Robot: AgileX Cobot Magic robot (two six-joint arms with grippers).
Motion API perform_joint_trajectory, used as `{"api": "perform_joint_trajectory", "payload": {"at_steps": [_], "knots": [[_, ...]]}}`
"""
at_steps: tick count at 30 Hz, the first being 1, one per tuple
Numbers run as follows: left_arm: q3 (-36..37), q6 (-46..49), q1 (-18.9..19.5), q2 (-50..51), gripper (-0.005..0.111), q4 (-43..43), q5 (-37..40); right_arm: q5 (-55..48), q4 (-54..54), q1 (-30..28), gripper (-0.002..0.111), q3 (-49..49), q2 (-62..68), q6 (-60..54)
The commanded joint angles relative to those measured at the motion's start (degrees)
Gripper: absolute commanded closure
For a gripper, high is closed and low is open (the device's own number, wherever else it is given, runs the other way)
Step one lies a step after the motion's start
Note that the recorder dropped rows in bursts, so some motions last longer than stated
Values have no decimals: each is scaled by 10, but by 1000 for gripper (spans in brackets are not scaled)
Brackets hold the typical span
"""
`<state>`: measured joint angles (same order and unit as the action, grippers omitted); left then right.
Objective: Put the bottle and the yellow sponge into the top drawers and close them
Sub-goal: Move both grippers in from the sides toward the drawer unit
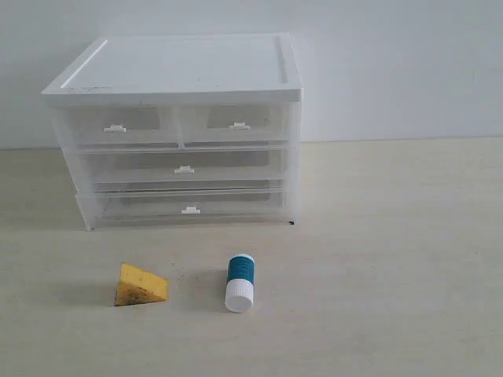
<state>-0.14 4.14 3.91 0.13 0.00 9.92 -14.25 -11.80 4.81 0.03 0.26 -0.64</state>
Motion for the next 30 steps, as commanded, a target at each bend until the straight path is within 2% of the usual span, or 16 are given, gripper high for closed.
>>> {"api": "perform_joint_trajectory", "payload": {"at_steps": [1, 4, 7, 10, 13, 15, 21, 24, 26, 27, 29, 30], "knots": [[1, -13, 2, -1, 103, -55, -133, 119, 8, -2, 108, 0, -3, 6], [1, -105, 2, -1, 103, -102, -263, 279, 10, -2, 108, 0, -3, 49], [1, -229, 2, -1, 103, -100, -372, 416, 17, -2, 108, 0, -3, 151], [1, -269, 2, -1, 103, -70, -443, 524, 28, -2, 108, 0, -3, 241], [-30, -287, 2, 3, 103, -68, -471, 624, 29, -2, 108, 0, -3, 269], [-65, -295, 2, 25, 103, -66, -465, 617, 29, -2, 108, -17, -3, 291], [-181, -416, 2, 155, 103, 5, -446, 441, 20, -2, 108, -138, 4, 343], [-247, -507, 2, 228, 103, 108, -358, 430, -17, -2, 108, -191, 51, 379], [-288, -610, 2, 284, 103, 227, -303, 430, -76, -2, 108, -224, 90, 426], [-299, -678, 1, 312, 103, 309, -293, 428, -114, -2, 108, -243, 114, 451], [-305, -817, 1, 369, 103, 468, -319, 428, -195, -2, 108, -277, 166, 533], [-305, -867, 1, 391, 103, 520, -341, 428, -227, -2, 108, -289, 187, 572]]}}
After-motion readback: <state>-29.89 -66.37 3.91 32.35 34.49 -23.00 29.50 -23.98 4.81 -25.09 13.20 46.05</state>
